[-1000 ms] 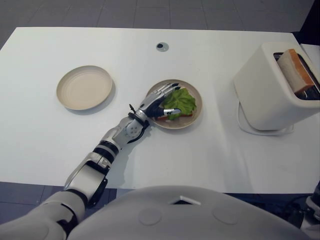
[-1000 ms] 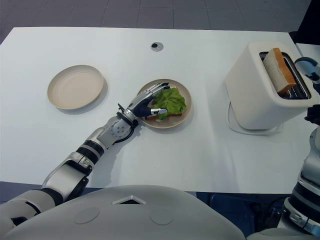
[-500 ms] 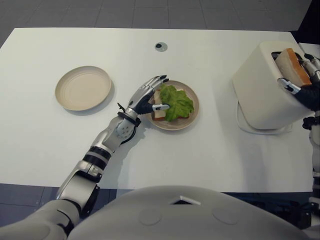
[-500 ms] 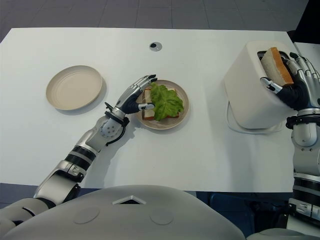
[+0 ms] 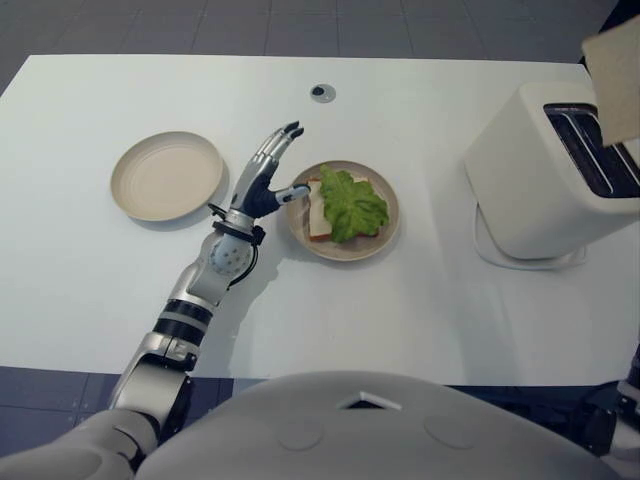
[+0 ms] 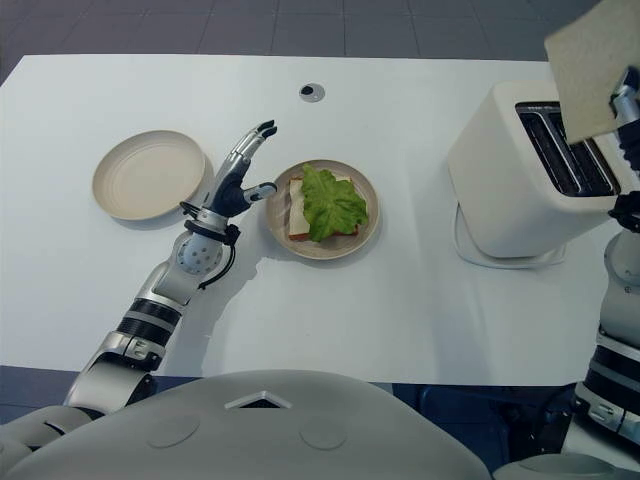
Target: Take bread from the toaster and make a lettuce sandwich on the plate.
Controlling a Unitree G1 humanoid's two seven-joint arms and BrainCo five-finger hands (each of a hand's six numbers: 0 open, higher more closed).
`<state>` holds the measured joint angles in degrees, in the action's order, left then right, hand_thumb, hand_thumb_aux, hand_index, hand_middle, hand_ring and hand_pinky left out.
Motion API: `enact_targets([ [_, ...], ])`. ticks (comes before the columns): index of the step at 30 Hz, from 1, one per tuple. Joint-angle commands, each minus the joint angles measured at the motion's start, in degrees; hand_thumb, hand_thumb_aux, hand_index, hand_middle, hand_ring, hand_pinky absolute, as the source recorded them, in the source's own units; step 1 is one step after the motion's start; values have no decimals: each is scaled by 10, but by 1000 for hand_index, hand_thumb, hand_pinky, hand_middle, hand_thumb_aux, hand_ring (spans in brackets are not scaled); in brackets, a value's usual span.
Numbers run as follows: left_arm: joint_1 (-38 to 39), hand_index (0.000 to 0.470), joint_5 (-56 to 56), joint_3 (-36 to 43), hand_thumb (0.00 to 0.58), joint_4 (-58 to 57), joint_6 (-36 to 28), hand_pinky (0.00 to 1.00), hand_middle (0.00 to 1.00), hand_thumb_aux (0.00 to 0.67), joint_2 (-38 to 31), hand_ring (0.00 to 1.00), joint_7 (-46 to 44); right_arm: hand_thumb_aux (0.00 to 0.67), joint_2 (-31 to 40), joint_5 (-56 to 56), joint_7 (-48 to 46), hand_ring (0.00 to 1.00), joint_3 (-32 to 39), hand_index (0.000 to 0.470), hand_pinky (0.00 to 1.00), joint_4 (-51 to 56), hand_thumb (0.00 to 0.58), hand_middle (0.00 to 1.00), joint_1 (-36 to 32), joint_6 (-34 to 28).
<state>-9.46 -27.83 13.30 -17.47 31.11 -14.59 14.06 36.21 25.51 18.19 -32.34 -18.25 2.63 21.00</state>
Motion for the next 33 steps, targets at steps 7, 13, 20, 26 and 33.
enact_targets([
  [7, -20, 0, 40, -71, 0, -50, 104, 0, 0, 0, 23, 0, 96, 670, -45, -242, -372, 1000, 327, 470, 1000, 155, 580, 1000, -139, -26],
  [13, -39, 0, 7, -41, 0, -101, 168, 0, 0, 0, 15, 0, 83, 670, -74, -270, -575, 1000, 403, 470, 1000, 436, 580, 1000, -299, -29],
  [20, -49, 0, -28, 16, 0, -126, 238, 0, 0, 0, -4, 0, 34, 670, -93, -293, -689, 1000, 417, 470, 1000, 532, 580, 1000, -362, -35],
  [26, -51, 0, -55, 38, 0, -135, 276, 0, 0, 0, -18, 0, 19, 670, -113, -242, -662, 1000, 426, 470, 1000, 657, 580, 1000, -418, -6],
  [33, -52, 9, -145, 69, 23, -103, 273, 0, 0, 13, -52, 0, 10, 670, -158, -136, -591, 1000, 493, 470, 1000, 758, 580, 1000, -425, 72],
])
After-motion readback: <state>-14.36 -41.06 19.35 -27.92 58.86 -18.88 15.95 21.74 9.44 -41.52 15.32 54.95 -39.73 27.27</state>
